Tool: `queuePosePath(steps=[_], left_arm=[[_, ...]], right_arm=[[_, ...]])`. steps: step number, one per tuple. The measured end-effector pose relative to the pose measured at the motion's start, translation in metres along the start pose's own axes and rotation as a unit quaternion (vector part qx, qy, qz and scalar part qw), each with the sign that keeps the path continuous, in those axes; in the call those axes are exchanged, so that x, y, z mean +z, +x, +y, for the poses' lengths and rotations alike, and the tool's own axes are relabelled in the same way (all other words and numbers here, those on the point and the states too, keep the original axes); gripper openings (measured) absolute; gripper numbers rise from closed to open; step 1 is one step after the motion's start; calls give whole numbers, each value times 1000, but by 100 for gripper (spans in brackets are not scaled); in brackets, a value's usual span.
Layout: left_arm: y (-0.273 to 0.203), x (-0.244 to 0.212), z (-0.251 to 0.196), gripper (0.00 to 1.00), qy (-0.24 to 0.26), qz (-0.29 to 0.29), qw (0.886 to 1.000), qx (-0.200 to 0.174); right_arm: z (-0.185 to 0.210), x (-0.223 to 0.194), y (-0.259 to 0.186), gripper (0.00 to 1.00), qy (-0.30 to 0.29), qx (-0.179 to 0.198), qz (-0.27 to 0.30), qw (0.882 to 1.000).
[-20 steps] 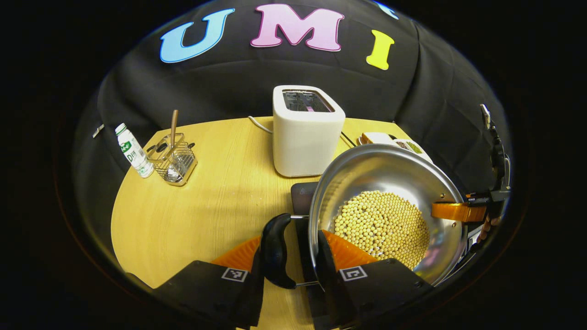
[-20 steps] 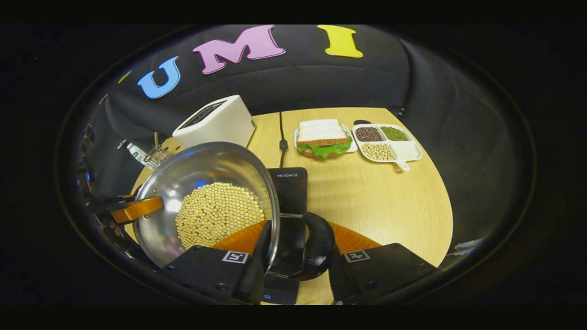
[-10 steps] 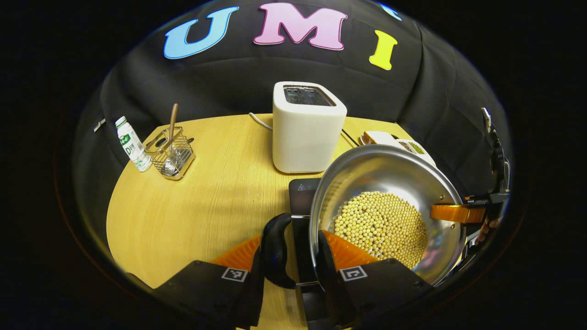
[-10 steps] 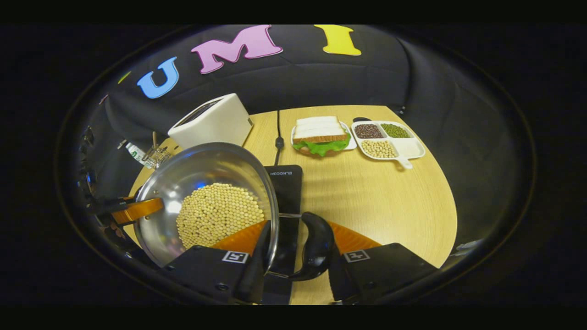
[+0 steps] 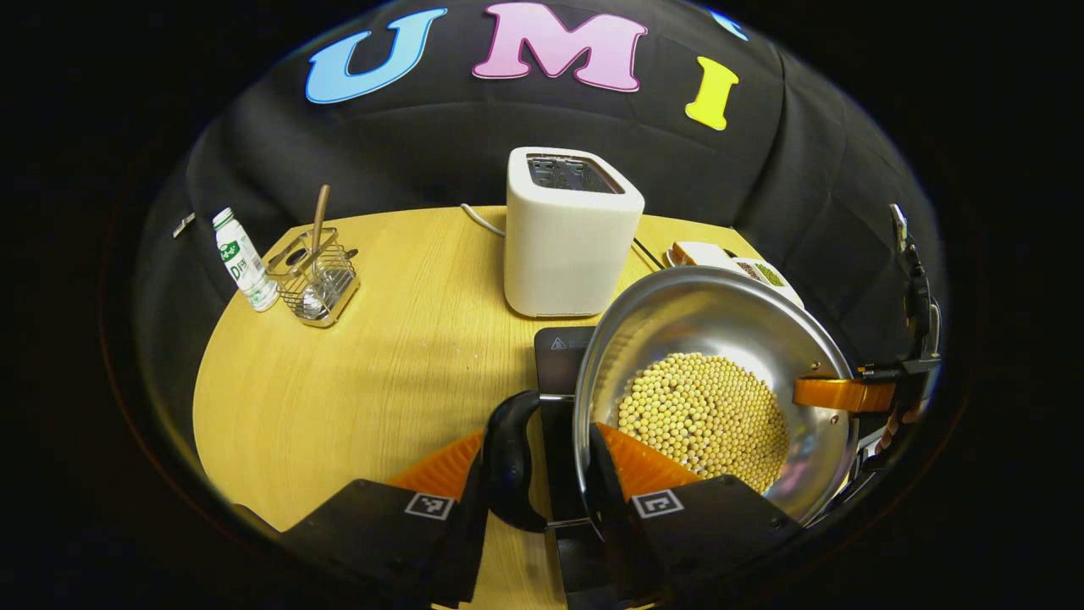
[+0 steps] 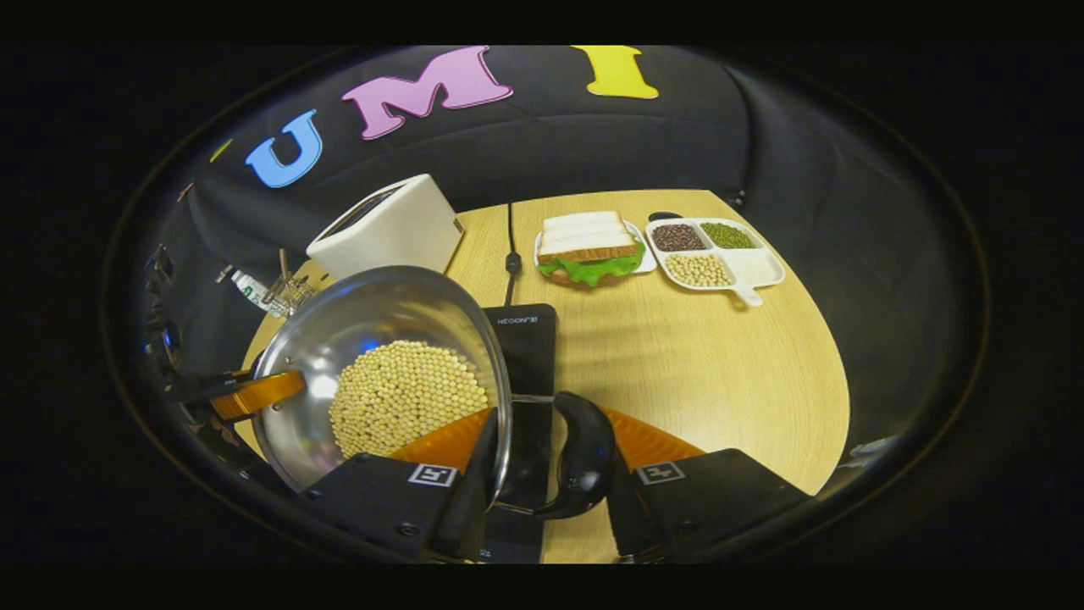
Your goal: First push the handle of the pot to place it horizontally, then grasp the pot with both hands and set it on the induction cooktop.
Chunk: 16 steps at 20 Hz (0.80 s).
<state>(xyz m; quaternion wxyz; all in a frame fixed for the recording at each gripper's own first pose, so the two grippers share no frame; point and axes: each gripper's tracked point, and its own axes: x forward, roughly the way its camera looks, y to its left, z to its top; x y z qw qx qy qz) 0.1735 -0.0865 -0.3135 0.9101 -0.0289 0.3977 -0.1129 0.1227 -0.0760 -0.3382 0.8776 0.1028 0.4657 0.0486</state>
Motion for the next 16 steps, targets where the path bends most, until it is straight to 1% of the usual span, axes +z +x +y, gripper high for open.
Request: queuePosePath(steps=[2,3,4,5,6,7,8,9,10,12,16], left_arm=[[0,0,0,64,4,2,1000,0],[-1,0,-1,64,8,1,1000,-1],[-1,1,-2,67,14,3,1000,-1],[-4,3,-2,68,23,-4,1000,-2],[-5,7,-5,75,30,-12,999,-6],[-7,10,-6,80,34,-21,999,-7],[-13,13,-6,93,34,-25,999,-7],[-12,12,-5,99,32,-27,999,-3],[-14,12,-4,97,29,-28,999,0],[-22,14,-2,97,20,-35,999,4],[-53,27,3,96,5,-71,997,18]], right_arm=[[-2,0,0,63,0,-6,-1,1000],[-2,0,1,66,-3,-7,-2,1000],[-1,-1,0,68,-4,-10,0,1000],[0,0,0,87,-5,-10,-1,1000],[-1,3,-2,96,-6,-15,-7,1000],[-4,8,-4,94,-5,-22,-18,1000],[-4,11,-7,99,-3,-26,-27,999],[-4,14,-11,99,2,-28,-34,999],[-4,16,-15,99,6,-28,-38,999],[-2,25,-24,99,11,-30,-58,998],[6,50,-60,99,5,-35,-115,993]])
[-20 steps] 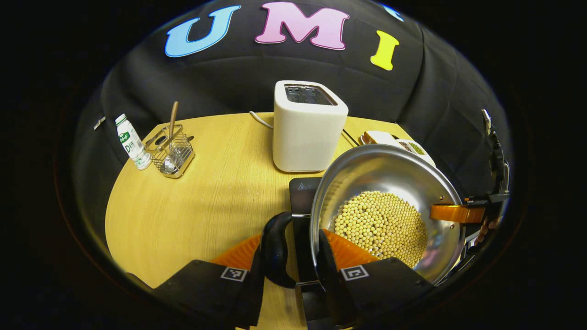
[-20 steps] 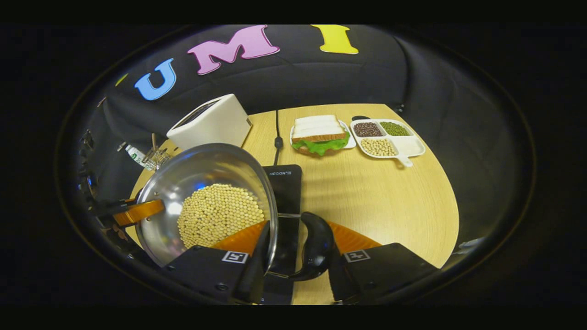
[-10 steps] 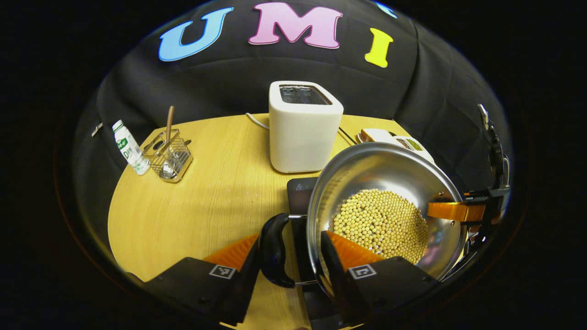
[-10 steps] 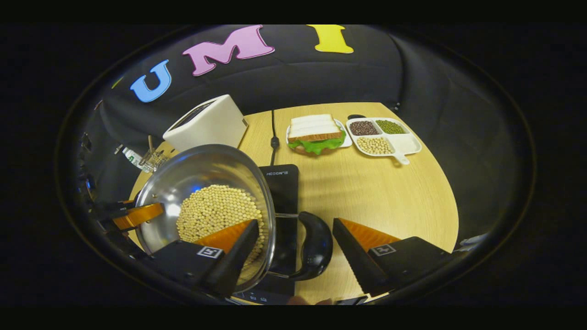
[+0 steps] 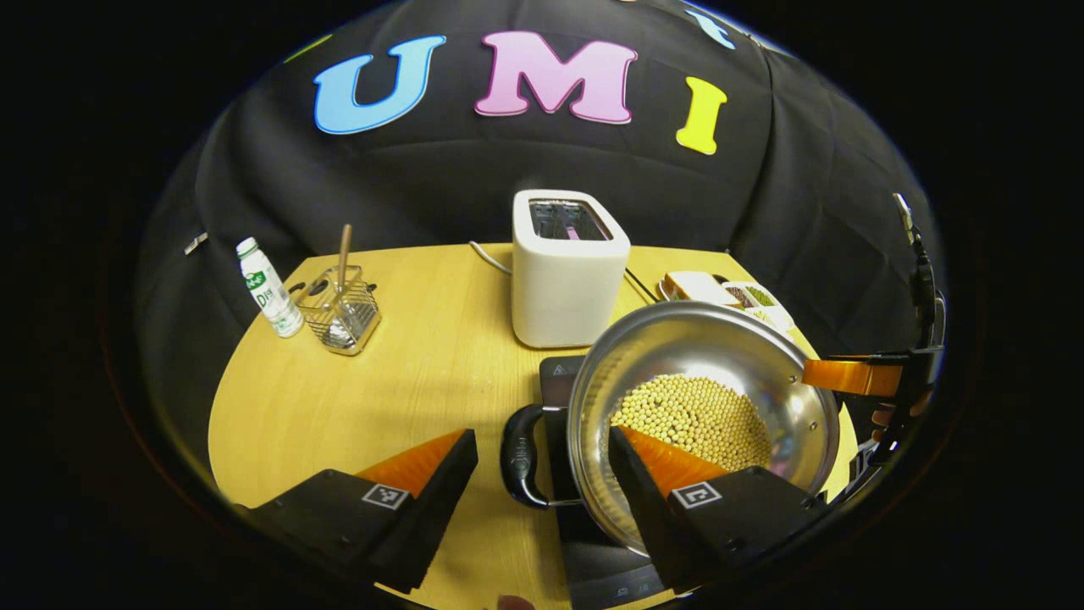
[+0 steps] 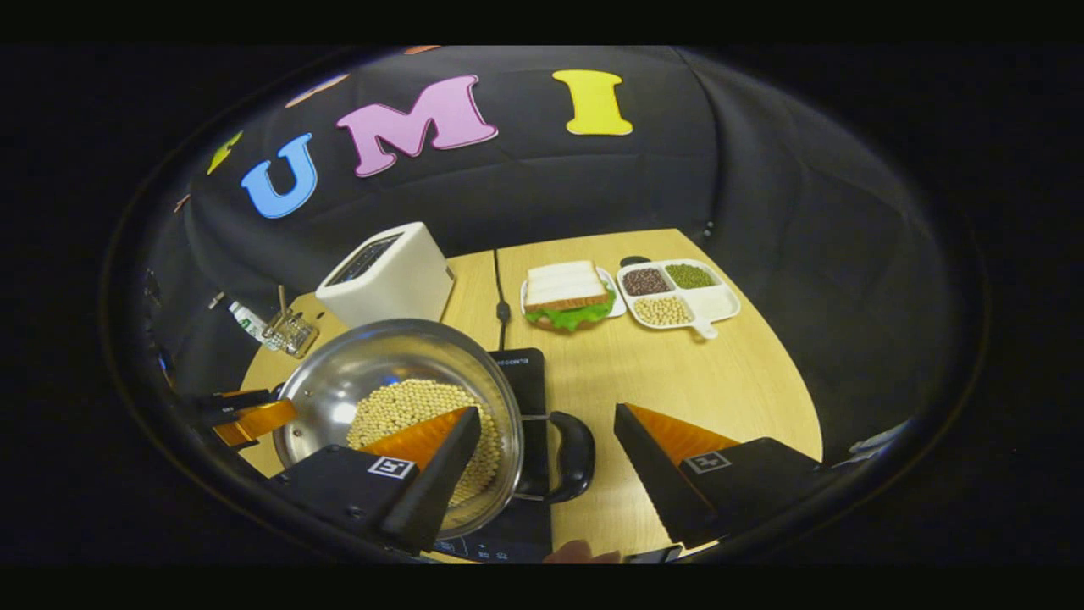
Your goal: First push the handle of the pot to place it horizontally, then grasp the pot with both hands and set it on the induction cooktop.
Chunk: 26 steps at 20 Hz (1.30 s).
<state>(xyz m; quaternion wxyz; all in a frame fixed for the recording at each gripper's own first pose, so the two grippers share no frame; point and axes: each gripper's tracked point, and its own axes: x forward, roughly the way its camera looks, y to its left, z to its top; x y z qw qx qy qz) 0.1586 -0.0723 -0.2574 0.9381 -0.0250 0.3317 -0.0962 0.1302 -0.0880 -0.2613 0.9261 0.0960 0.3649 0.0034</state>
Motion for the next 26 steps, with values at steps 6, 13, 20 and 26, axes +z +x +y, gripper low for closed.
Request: queuePosePath(steps=[6,13,20,26], left_arm=[[-81,48,-4,97,-27,-101,995,6],[-184,96,7,96,-5,-209,977,37],[-248,100,-19,96,3,-281,959,32],[-294,101,-20,95,15,-328,943,43]], right_arm=[[28,58,-66,99,-48,16,-116,992],[50,107,-153,98,-38,27,-219,975],[50,122,-228,98,-33,26,-304,952],[72,121,-275,98,-50,36,-355,933]])
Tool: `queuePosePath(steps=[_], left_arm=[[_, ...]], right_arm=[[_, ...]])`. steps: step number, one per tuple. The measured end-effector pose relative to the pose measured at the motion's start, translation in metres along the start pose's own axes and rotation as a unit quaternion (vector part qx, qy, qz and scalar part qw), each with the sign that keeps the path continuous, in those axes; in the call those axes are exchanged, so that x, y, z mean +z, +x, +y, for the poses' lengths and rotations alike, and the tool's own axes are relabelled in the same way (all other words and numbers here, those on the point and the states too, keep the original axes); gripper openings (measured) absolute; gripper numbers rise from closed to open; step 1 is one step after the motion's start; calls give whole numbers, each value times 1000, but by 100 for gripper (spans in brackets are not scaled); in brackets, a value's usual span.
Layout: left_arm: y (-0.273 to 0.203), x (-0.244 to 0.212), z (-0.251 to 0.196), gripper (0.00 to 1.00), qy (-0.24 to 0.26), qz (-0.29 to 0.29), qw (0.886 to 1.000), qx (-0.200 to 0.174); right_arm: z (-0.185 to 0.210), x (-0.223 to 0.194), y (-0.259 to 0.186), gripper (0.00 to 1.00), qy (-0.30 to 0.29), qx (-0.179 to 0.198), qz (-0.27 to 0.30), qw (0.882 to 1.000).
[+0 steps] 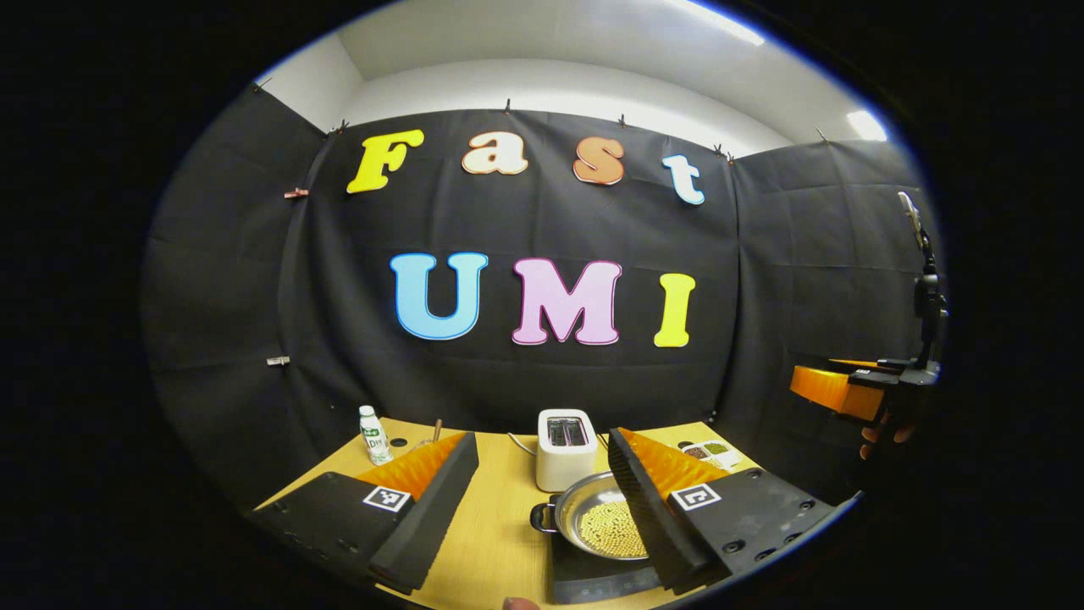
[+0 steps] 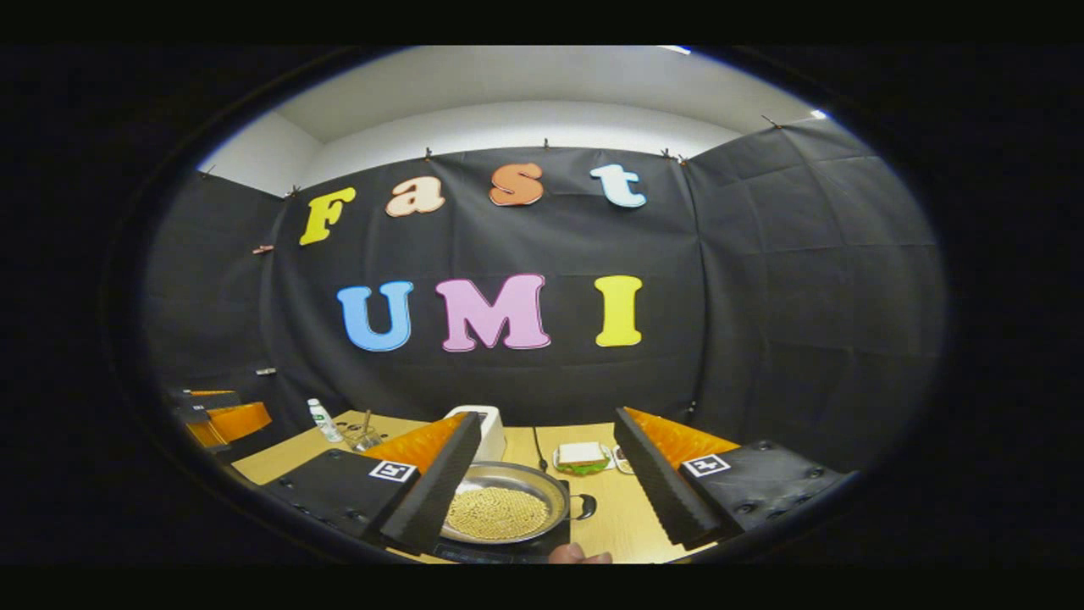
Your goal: First push the handle of the pot to place it horizontally, then grasp the pot with both hands and set it on the induction cooktop.
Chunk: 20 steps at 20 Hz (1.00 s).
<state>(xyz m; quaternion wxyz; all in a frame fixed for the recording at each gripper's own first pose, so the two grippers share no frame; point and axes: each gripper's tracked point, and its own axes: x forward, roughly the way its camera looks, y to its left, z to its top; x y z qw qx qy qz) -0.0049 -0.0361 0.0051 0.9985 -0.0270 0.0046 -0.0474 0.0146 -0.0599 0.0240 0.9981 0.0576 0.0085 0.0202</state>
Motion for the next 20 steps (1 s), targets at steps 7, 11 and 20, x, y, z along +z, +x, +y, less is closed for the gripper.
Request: queuePosePath(steps=[7,11,20], left_arm=[[-13,-1,2,96,-14,-7,1000,-1],[-9,2,7,96,-4,-7,1000,-4],[6,1,9,96,-5,-1,1000,-8]], right_arm=[[5,6,-10,98,-20,2,-18,1000],[-2,2,-7,98,-37,-10,-15,999],[-10,-9,4,99,-54,-27,-5,998]])
